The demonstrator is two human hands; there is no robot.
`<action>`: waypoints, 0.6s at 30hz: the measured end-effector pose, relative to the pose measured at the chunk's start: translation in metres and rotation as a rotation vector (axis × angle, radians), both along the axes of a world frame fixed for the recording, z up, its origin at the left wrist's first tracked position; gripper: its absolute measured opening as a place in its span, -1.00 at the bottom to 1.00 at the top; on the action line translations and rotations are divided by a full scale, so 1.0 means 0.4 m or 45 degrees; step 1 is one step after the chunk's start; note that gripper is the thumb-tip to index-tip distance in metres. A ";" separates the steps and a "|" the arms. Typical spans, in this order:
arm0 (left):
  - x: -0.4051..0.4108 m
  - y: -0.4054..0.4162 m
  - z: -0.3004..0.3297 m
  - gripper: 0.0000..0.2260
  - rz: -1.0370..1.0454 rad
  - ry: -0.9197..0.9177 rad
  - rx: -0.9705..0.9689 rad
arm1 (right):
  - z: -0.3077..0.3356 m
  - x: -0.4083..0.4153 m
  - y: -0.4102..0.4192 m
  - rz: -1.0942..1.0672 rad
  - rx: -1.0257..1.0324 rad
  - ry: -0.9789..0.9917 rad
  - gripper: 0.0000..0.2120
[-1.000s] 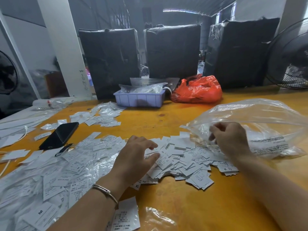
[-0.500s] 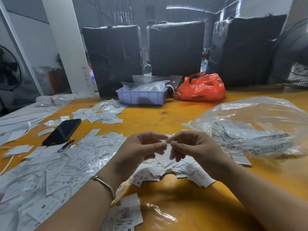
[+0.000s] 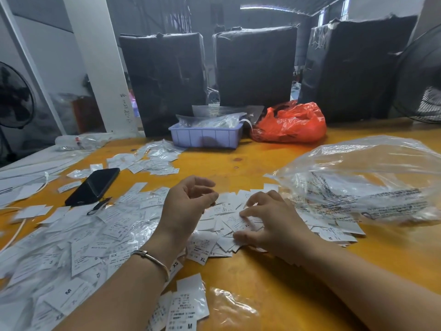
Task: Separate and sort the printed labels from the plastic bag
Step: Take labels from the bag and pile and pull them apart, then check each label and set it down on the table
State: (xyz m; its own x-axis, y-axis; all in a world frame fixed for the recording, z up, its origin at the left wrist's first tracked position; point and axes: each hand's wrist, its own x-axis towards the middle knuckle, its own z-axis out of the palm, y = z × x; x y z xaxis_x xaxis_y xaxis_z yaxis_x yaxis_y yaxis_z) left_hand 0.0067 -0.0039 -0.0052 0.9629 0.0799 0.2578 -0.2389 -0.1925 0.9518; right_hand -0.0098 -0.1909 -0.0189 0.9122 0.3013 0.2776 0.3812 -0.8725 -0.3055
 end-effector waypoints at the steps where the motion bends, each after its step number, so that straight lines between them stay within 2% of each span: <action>1: 0.001 0.001 0.000 -0.86 0.012 -0.003 -0.006 | 0.001 -0.001 0.001 0.008 0.041 0.013 -0.51; 7: -0.004 -0.002 0.005 -0.92 -0.056 -0.046 -0.049 | 0.003 -0.001 0.001 0.046 0.233 0.043 -0.77; 13: -0.007 -0.004 0.004 -0.94 -0.108 -0.047 -0.027 | -0.005 0.009 0.008 -0.020 0.031 -0.005 -0.58; 18: -0.015 -0.008 0.007 -0.87 -0.167 -0.080 -0.064 | 0.003 0.001 0.009 0.064 0.324 0.026 -0.80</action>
